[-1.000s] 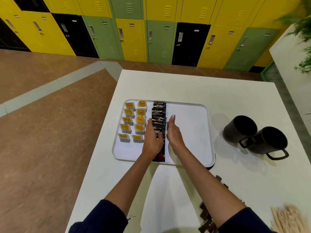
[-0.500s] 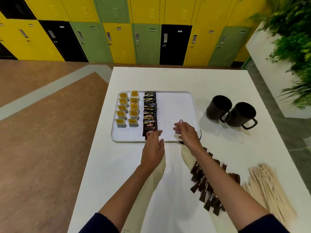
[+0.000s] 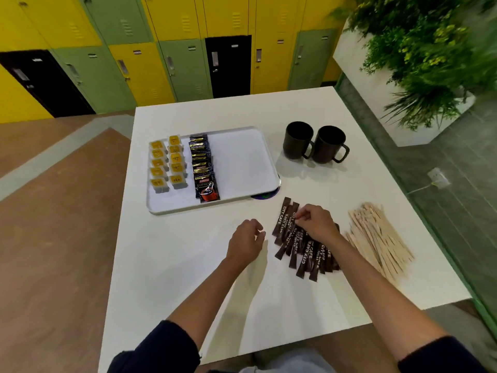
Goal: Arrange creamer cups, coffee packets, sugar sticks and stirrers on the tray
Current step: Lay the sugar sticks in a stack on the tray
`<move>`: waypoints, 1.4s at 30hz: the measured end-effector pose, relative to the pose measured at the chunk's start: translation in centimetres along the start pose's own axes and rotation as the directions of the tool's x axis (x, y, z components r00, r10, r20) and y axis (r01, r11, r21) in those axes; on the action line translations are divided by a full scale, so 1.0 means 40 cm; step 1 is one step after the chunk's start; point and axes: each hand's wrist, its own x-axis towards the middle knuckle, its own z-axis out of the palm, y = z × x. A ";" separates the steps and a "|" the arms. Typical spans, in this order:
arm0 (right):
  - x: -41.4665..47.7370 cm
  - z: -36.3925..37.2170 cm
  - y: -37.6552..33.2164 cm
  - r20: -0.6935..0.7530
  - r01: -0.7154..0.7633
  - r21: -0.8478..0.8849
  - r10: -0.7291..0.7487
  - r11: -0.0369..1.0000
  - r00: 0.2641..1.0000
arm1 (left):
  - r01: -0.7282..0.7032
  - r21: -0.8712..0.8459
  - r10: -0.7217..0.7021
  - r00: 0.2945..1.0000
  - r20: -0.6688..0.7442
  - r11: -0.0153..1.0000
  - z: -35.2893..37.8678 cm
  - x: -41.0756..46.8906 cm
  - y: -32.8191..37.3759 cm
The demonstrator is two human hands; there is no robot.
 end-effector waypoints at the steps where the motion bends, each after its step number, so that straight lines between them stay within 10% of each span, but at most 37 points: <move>1: -0.003 -0.004 0.010 0.007 0.004 -0.027 -0.004 1.000 1.000 | -0.001 0.009 0.001 1.000 0.006 1.000 0.010 0.003 0.010; 18: 0.092 -0.014 0.088 0.311 0.455 -0.322 -0.360 0.830 0.879 | 0.140 0.081 -0.139 0.990 -0.015 0.987 0.091 0.115 0.087; 28: 0.144 -0.113 0.064 0.501 0.143 0.291 -0.277 0.946 0.820 | 0.143 0.209 -0.187 0.960 0.207 0.967 0.064 0.134 0.101; 32: 0.149 -0.113 0.051 0.476 0.029 0.385 -0.225 0.922 0.850 | 0.252 -0.103 -0.225 0.950 0.215 0.962 0.050 0.120 0.093; 36: 0.166 -0.081 0.036 0.396 -0.025 0.394 -0.146 0.919 0.906 | 0.398 -0.539 -0.297 0.917 0.267 0.743 0.031 0.094 0.097; 42: 0.170 -0.028 -0.003 0.350 -0.036 0.410 -0.121 0.911 0.929 | 0.377 -0.651 -0.227 0.925 0.306 0.659 0.015 0.082 0.103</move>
